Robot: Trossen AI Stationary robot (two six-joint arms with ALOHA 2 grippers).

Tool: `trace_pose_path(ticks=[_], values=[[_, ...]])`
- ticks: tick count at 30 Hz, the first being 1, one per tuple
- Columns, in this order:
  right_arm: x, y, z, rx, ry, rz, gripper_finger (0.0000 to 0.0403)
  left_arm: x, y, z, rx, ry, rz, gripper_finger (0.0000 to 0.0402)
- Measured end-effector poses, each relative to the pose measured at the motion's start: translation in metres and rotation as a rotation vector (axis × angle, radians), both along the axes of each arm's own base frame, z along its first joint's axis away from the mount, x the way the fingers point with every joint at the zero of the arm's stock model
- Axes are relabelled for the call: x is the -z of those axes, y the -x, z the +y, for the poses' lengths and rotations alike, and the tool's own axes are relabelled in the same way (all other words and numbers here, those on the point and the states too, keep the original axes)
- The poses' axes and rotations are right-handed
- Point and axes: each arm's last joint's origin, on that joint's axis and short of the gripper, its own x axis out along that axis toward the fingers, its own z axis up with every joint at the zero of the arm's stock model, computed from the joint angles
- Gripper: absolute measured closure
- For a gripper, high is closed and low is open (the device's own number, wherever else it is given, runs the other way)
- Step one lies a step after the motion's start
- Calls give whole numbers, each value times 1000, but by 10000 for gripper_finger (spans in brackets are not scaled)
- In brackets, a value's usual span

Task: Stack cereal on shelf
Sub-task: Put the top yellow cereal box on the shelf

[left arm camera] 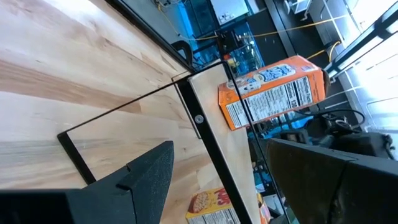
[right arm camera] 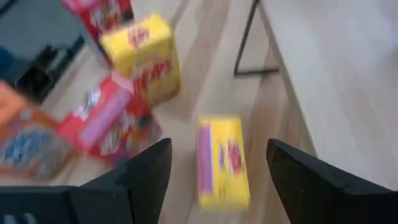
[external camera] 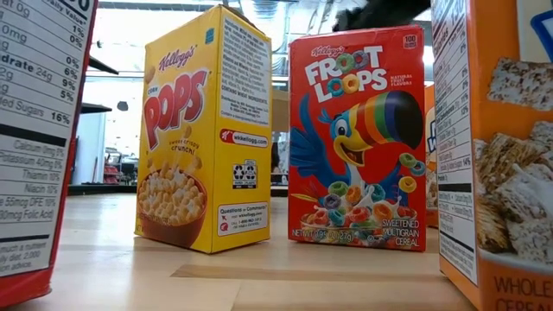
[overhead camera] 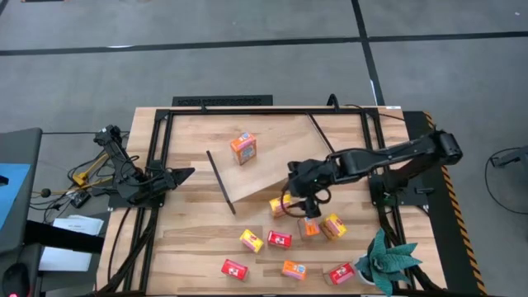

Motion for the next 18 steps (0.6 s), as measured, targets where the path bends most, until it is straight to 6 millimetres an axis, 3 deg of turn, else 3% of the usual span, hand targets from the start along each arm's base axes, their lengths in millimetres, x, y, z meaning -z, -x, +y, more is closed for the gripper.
trace_pose_path(ticks=[6, 18], values=[[22, -5, 3, 18, 21, 92, 119, 0, 0, 0, 0, -3, 2, 152], [36, -14, 8, 66, 110, 102, 120, 1, 0, 0, 1, -12, 9, 152]])
